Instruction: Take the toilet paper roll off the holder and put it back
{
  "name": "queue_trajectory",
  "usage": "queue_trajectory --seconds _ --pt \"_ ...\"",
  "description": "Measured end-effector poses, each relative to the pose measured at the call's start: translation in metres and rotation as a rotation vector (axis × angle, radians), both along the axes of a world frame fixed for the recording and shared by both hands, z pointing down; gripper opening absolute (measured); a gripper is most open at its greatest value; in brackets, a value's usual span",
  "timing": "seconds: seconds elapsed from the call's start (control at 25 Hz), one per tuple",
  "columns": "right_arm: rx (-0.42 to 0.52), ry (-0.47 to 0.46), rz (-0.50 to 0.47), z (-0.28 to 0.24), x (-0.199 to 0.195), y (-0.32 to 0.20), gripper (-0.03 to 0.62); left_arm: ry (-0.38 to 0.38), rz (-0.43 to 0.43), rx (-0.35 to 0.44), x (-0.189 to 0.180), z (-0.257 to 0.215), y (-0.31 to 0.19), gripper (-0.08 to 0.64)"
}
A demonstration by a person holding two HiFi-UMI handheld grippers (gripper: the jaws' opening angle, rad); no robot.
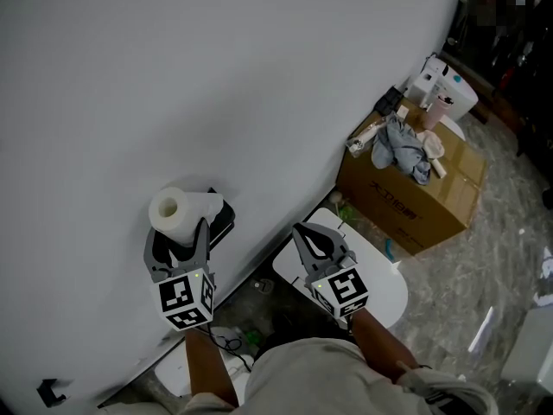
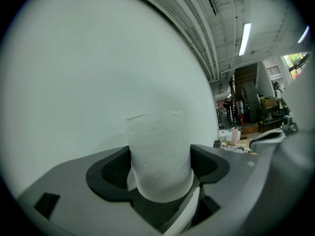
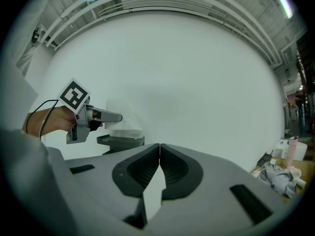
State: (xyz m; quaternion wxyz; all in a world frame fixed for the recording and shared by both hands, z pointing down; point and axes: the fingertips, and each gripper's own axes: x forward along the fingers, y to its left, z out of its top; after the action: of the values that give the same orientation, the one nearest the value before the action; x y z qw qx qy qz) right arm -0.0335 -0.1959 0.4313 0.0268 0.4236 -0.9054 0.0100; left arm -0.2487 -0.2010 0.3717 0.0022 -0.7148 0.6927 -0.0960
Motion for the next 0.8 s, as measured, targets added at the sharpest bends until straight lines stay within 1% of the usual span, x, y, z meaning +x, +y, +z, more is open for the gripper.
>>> queue_trajectory --seconds 0.2,0.4,0.64,0.8 --pt "-0.004 0.008 0.011 0.004 0.001 0.0 0.005 0.002 0.003 -0.022 0.001 0.009 -0.008 0.38" --pt "-0.014 0.026 0.03 0.009 0.008 0.002 0.005 -0.007 0.004 -0.042 0.001 0.017 -0.016 0.381" --pt "-0.021 0.042 0.049 0.013 0.017 0.002 0.005 0.0 0.009 -0.059 0.002 0.026 -0.023 0.38" --pt "-0.028 0.049 0.055 0.014 0.018 0.002 0.005 -0.012 0.004 -0.066 0.001 0.026 -0.025 0.38"
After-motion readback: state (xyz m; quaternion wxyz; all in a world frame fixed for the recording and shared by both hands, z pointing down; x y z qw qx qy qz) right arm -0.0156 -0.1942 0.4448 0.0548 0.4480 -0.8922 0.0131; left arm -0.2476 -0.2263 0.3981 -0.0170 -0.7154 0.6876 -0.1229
